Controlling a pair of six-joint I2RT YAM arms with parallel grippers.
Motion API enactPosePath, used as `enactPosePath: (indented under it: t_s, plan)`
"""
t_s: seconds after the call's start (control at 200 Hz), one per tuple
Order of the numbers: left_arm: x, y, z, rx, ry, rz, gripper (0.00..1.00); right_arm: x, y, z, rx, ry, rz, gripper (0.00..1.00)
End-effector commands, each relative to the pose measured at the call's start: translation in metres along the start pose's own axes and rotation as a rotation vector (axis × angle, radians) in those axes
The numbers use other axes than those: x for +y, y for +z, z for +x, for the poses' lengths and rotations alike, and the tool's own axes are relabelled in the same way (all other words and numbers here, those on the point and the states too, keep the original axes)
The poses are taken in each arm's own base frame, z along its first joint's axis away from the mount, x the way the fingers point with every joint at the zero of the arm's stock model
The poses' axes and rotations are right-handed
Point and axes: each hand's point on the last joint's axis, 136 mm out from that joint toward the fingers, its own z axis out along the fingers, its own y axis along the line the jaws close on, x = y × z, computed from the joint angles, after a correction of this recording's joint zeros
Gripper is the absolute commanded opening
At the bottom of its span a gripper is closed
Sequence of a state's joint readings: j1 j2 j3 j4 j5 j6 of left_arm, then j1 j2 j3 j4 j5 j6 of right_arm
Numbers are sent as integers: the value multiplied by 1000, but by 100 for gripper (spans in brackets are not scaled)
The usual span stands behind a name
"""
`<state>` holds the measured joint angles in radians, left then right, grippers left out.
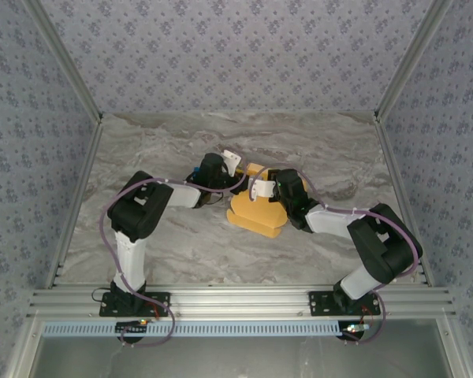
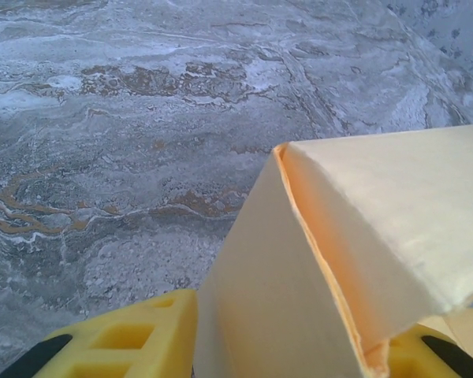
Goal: Fold the paper box
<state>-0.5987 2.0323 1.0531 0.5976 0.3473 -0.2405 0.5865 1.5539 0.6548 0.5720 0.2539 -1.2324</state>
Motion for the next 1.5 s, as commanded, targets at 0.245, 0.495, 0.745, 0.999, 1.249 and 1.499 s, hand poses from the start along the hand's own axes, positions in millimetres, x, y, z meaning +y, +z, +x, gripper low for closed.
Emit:
enactPosePath:
  t_s: [0.245, 0.495, 0.745, 0.999, 1.249, 1.499]
  plan:
    - [36, 8, -14, -99, -79, -253, 31, 24, -5, -1, -15, 31, -92, 0]
    - [43, 7, -11, -163, -181, -371, 25, 26, -5, -2, -9, 59, -93, 0]
    - [46, 7, -13, -195, -248, -454, 20, 28, -6, -3, -5, 76, -94, 0]
    - [55, 7, -8, -207, -296, -514, 15, 29, -6, -3, -5, 83, -91, 0]
    - [40, 11, -12, -207, -246, -394, 18, 27, -6, 1, 7, 88, -85, 0]
    - [28, 1, -12, -180, -162, -292, 37, 24, -5, 5, 19, 99, -75, 0]
